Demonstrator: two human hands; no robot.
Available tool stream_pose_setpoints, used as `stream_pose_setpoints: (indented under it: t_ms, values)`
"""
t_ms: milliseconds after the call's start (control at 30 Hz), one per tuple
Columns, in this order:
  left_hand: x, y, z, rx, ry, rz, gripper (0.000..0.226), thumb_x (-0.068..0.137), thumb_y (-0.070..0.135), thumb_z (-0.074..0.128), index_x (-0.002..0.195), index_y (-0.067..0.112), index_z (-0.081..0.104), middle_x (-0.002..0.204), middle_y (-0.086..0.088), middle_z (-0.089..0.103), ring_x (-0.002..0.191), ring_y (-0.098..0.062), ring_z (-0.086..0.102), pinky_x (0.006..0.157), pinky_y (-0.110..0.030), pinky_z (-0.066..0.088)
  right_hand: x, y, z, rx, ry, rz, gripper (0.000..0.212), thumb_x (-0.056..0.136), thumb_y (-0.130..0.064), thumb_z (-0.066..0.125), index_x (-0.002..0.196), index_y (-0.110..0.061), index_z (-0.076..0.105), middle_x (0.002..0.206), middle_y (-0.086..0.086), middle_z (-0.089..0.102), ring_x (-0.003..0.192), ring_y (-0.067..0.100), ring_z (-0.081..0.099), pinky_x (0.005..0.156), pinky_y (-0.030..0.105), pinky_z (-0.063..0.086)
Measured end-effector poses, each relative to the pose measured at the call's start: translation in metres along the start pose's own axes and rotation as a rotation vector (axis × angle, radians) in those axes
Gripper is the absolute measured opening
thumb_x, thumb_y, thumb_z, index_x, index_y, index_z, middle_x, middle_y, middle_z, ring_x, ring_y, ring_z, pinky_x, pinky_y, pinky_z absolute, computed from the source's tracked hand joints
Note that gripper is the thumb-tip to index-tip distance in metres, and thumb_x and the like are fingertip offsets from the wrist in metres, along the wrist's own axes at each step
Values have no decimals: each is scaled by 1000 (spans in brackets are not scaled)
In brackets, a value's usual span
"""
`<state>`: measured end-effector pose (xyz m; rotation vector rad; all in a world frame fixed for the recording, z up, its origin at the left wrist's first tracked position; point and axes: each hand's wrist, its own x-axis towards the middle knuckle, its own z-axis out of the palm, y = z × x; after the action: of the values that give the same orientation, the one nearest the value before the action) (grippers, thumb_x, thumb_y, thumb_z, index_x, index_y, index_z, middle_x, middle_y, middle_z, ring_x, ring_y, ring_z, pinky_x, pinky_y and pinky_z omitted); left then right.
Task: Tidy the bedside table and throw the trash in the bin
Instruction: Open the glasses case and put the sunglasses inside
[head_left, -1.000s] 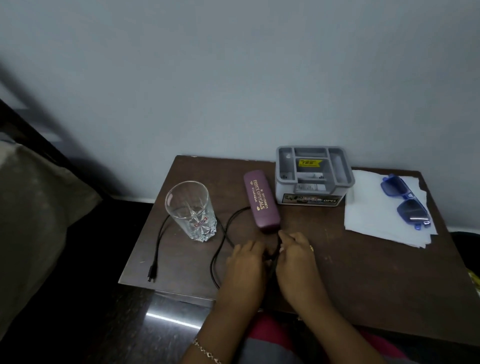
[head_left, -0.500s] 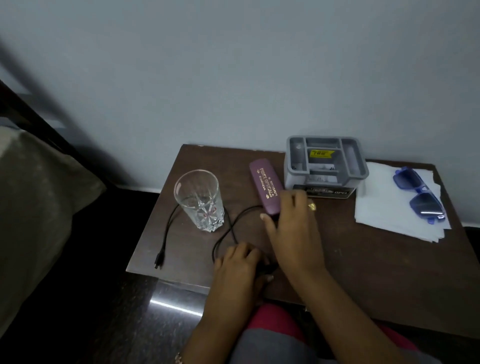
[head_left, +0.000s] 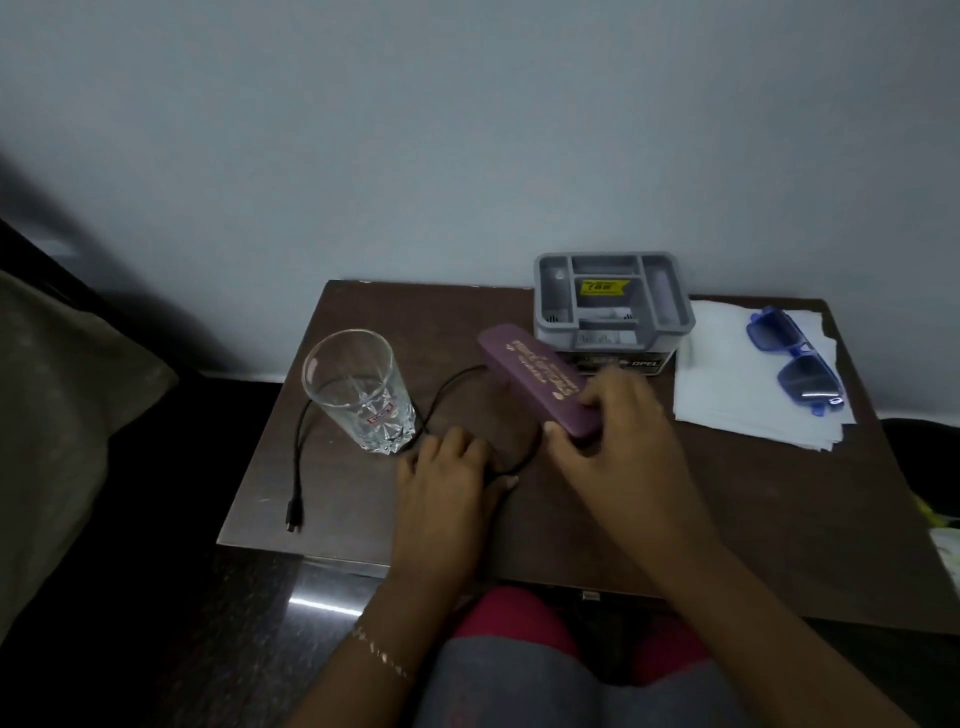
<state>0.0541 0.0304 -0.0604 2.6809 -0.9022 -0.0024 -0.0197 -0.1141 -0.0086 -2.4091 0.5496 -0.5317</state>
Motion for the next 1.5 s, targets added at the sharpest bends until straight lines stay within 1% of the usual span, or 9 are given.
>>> stream_pose_setpoints:
  t_ms: [267, 533, 767, 833, 1000, 1167, 1367, 1433, 1500]
  values:
    - [52, 13, 10, 11, 41, -88, 40, 82, 54, 57, 93, 16, 50, 103, -6, 51, 97, -27, 51, 77, -41, 39, -45, 74, -65, 86, -172, 0, 39, 67, -12, 81, 90, -18, 50, 112, -10, 55, 110, -16, 45, 84, 1, 38]
    - [47, 15, -3, -342, 245, 12, 22, 95, 35, 44, 108, 24, 58, 106, 3, 57, 96, -21, 52, 81, -38, 36, -50, 94, -55, 215, -295, -25, 45, 67, -8, 81, 92, -26, 48, 122, -19, 50, 119, -5, 46, 89, 8, 42]
    - [-16, 4, 2, -564, -205, 272, 80, 72, 60, 66, 141, 33, 34, 144, 25, 32, 134, 6, 29, 110, -11, 24, -45, 87, -50, -31, -382, -137, 54, 77, -24, 72, 123, -34, 46, 130, -22, 37, 135, -7, 21, 104, 3, 10]
    - [-17, 2, 8, -609, -189, 240, 87, 67, 55, 73, 141, 33, 33, 144, 25, 32, 134, 5, 32, 111, -17, 28, -41, 77, -47, -148, -338, -195, 50, 78, -34, 70, 123, -30, 49, 132, -17, 41, 134, 4, 31, 108, 13, 20]
    - [-13, 3, 16, -619, -170, 211, 90, 64, 52, 77, 141, 32, 34, 142, 21, 41, 131, 1, 40, 109, -34, 38, -40, 47, -28, -282, -285, -177, 43, 74, -38, 71, 108, -25, 48, 111, -4, 55, 99, 21, 56, 73, 33, 50]
    - [-14, 6, 14, -680, -61, 151, 75, 65, 49, 71, 132, 31, 43, 124, 21, 49, 116, 10, 46, 97, -6, 35, -40, 33, -9, -421, -228, -248, 61, 40, -33, 87, 95, -23, 62, 93, -5, 70, 88, 16, 69, 76, 26, 55]
    - [-15, 7, 12, -725, -53, 115, 59, 64, 44, 73, 119, 33, 55, 118, 26, 54, 111, 5, 53, 92, -6, 37, -49, 31, 10, -589, -224, -284, 20, 70, -14, 56, 85, -17, 69, 99, 12, 74, 90, 27, 72, 72, 34, 60]
    - [-14, 7, 9, -765, -54, 95, 59, 61, 44, 74, 116, 32, 57, 117, 24, 57, 109, 5, 54, 90, -5, 39, -50, 24, 15, -668, -304, -250, 32, 74, -17, 40, 78, -16, 72, 95, 16, 74, 85, 28, 73, 67, 33, 60]
    - [-13, 8, 6, -793, -58, 87, 59, 57, 44, 73, 113, 32, 58, 116, 21, 59, 106, 5, 55, 88, -4, 39, -51, 19, 18, -774, -346, -242, 22, 75, -25, 55, 76, -14, 74, 91, 18, 74, 81, 29, 73, 63, 34, 59]
